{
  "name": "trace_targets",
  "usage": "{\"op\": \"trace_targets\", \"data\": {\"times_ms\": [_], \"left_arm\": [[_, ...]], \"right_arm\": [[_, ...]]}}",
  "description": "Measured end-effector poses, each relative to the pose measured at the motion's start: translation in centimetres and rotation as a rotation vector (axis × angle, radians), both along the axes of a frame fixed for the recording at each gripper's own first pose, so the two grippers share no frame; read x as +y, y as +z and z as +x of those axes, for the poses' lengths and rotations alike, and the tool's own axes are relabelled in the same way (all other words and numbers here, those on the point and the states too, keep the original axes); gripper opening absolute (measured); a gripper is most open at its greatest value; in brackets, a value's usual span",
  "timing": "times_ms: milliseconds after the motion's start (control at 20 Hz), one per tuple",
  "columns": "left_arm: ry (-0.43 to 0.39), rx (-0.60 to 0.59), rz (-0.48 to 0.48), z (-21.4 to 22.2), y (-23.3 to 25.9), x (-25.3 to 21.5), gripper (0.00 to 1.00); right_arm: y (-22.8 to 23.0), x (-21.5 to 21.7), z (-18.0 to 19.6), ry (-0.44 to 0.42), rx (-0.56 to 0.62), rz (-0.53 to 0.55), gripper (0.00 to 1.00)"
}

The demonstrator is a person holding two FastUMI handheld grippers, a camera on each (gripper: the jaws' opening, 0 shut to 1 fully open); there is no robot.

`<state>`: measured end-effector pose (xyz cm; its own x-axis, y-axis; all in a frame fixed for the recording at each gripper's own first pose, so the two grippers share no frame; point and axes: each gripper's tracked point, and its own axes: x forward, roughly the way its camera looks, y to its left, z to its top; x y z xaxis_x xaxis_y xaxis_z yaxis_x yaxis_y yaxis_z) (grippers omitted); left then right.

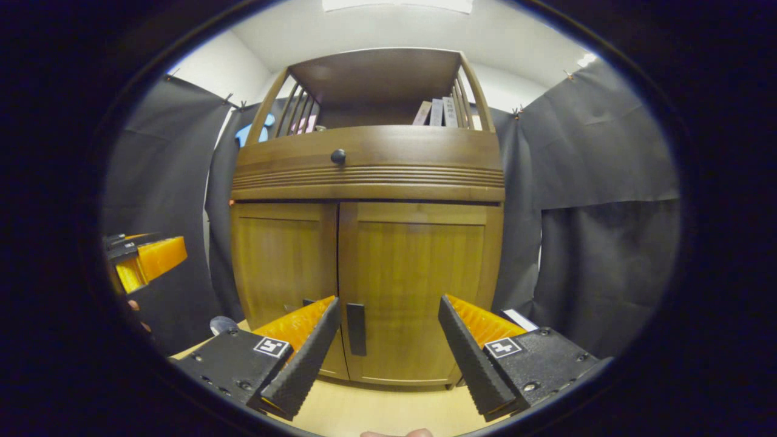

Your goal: Open the right door of the double-door shoe cabinet with the right hand, and open the left door with the left hand.

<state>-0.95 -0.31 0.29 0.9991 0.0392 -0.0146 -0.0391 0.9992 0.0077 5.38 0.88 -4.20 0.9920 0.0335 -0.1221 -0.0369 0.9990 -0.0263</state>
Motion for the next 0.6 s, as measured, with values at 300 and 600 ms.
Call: {"op": "trace_targets", "data": {"times_ms": [300,600], "left_arm": [[0.022,-0.009,0.028,-0.1,-0.2,1.6,0.95],[0.044,-0.021,0.039,-0.2,-0.3,3.1,0.94]], "right_arm": [[-4.4,2.0,3.4,0.006,0.076,0.004,1.00],[-8.4,3.7,6.6,0.027,0.153,0.028,1.00]]}}
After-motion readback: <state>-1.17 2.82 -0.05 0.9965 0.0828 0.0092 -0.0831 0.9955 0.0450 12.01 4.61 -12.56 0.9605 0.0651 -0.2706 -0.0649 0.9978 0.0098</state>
